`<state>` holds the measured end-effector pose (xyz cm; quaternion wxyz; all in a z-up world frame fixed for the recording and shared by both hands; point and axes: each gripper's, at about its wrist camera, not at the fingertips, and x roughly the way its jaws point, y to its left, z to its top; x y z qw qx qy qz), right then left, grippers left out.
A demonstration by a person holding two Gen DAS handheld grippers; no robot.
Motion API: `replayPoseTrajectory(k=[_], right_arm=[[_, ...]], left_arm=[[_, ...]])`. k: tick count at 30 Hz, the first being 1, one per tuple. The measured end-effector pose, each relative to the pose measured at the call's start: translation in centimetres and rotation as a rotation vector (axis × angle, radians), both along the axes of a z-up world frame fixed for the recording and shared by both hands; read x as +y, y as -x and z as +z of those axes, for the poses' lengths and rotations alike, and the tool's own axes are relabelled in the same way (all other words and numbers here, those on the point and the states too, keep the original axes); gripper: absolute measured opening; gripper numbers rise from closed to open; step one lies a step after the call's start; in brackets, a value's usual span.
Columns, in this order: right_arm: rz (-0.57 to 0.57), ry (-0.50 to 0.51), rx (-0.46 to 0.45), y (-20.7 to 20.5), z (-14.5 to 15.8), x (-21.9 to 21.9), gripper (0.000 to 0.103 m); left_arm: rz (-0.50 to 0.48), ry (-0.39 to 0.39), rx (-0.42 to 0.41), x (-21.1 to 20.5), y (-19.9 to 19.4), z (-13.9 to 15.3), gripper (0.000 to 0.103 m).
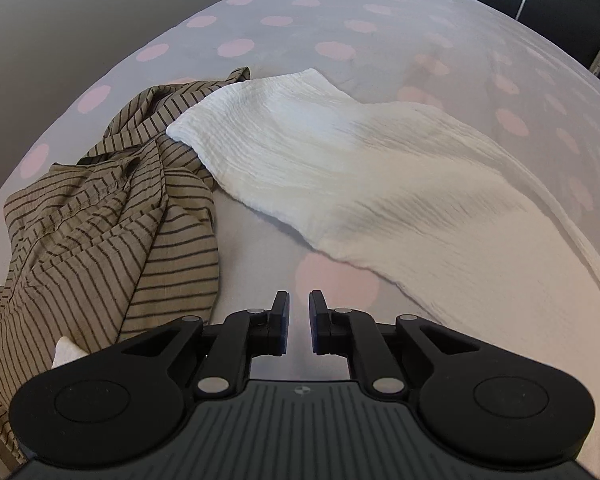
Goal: Fold clothes
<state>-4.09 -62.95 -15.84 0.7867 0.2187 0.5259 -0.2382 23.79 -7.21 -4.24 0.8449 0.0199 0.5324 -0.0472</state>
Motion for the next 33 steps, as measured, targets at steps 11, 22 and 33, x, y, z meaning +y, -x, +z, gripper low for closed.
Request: replayPoseTrajectory(k=[11, 22, 33], right_arm=[[0.082, 0.119, 0.057, -1.1, -0.1, 4.7, 0.024], [-0.2, 0.4, 0.14, 0.3, 2.5, -0.1, 0.02], [-0.087, 0.281, 0.082, 1.5, 3.8, -1.3, 0.03]], left_arm=[[0.046, -0.02, 0.02, 2.4, 2.2, -0.6, 0.012], [0.051, -0.017, 0.006, 2.6, 2.5, 0.0, 0.012], [-0.061, -0.125, -0.025, 0.2, 2.4, -1.2, 0.012]])
